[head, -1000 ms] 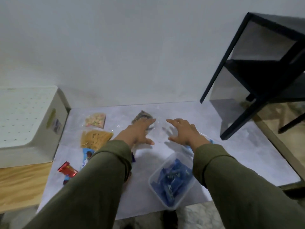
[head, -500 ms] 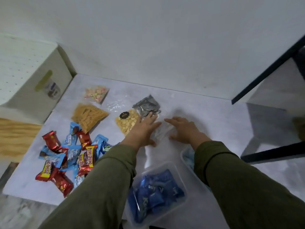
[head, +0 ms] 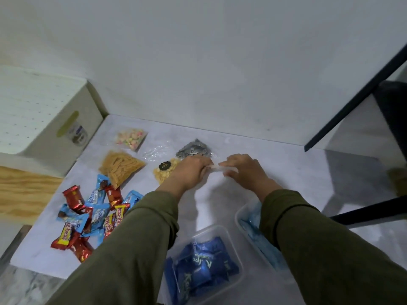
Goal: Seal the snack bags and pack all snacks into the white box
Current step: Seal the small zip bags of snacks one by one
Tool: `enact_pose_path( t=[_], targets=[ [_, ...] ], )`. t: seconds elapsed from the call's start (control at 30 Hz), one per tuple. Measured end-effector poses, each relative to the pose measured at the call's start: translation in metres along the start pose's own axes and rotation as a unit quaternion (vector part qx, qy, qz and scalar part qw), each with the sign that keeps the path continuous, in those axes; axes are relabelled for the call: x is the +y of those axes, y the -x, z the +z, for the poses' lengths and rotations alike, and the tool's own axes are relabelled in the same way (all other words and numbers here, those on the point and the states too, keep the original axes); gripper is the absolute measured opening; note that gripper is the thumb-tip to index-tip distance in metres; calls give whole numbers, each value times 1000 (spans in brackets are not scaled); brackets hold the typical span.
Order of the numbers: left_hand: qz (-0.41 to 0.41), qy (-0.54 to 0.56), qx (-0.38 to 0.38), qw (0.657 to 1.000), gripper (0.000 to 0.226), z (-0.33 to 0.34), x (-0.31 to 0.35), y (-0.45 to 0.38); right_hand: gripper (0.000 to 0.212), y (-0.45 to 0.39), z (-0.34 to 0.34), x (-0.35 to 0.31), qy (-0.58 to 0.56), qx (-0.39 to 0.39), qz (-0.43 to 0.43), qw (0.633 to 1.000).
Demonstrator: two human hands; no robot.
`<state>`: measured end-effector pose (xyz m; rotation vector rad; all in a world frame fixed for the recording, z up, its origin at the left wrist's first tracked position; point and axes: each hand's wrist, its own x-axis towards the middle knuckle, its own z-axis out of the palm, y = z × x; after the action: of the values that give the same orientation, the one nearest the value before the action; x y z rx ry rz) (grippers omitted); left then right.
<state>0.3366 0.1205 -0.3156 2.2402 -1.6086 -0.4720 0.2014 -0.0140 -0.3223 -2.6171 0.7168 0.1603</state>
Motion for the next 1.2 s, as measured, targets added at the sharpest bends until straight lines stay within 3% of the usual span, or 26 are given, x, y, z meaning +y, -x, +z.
enact_pose_path(
  t=[0.1,0.23,0.57,0.83,1.2],
  targets=[
    [9,15,39,999,40,-25,2,-4,22,-2,-29,-17,-27,74,-10,997],
    [-17,5,88,996,23,-70,8,-5,26,-5,-71,-47,18,98,-18,995],
    [62,72,152,984,6,-163,6,2,19,-2,-129,-127,-3,206,9,978],
    [79,107,161,978,7,-199,-4,14,13,9,-125,-173,-50,292,38,954],
    [66,119,153,979,5,-211,1,30,16,19,-129,-197,-43,310,51,948]
  ],
)
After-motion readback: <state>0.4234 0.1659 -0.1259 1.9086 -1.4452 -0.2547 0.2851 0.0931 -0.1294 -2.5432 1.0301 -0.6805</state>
